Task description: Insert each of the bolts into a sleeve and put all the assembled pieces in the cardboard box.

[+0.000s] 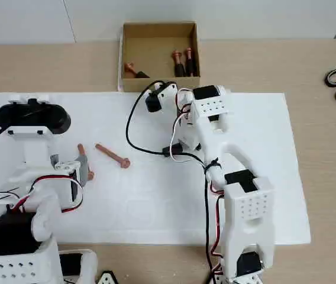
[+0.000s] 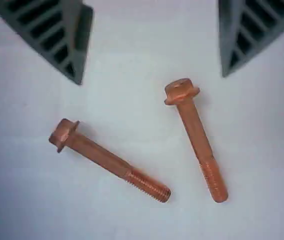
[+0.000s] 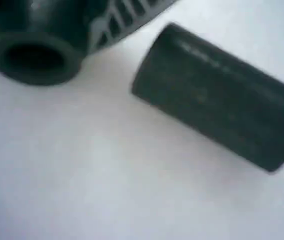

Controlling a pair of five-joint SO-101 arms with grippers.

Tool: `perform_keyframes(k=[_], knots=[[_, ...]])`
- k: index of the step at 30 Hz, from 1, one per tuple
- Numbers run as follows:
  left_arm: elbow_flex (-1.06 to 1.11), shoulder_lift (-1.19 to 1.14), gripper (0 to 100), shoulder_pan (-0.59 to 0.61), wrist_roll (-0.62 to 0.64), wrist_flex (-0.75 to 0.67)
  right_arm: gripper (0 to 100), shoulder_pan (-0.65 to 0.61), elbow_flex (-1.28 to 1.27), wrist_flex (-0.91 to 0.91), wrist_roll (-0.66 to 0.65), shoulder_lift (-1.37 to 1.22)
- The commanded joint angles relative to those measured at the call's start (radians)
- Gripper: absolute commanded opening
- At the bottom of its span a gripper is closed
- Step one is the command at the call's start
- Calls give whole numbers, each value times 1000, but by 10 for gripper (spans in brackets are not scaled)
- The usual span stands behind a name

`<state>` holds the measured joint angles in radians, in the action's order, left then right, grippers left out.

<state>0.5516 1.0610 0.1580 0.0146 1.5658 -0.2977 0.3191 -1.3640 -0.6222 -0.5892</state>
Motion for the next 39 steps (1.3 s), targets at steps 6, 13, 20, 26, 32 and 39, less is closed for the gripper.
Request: perform_keyframes(k=[6, 13, 20, 26, 32, 39], knots=[[-38, 11, 171, 5, -5, -3, 31, 90, 11, -105, 44, 153], [-41, 11, 171, 3, -5, -3, 34, 125, 6, -133, 193, 243], [-41, 11, 171, 2, -5, -2, 36, 127, 6, -125, 299, 150], [-41, 11, 171, 2, -5, 0, 36, 124, 6, -125, 313, 71], [-41, 11, 171, 2, -5, 0, 97, 124, 6, -130, 313, 70], [-41, 11, 171, 2, -5, 0, 133, 124, 6, -125, 313, 67]])
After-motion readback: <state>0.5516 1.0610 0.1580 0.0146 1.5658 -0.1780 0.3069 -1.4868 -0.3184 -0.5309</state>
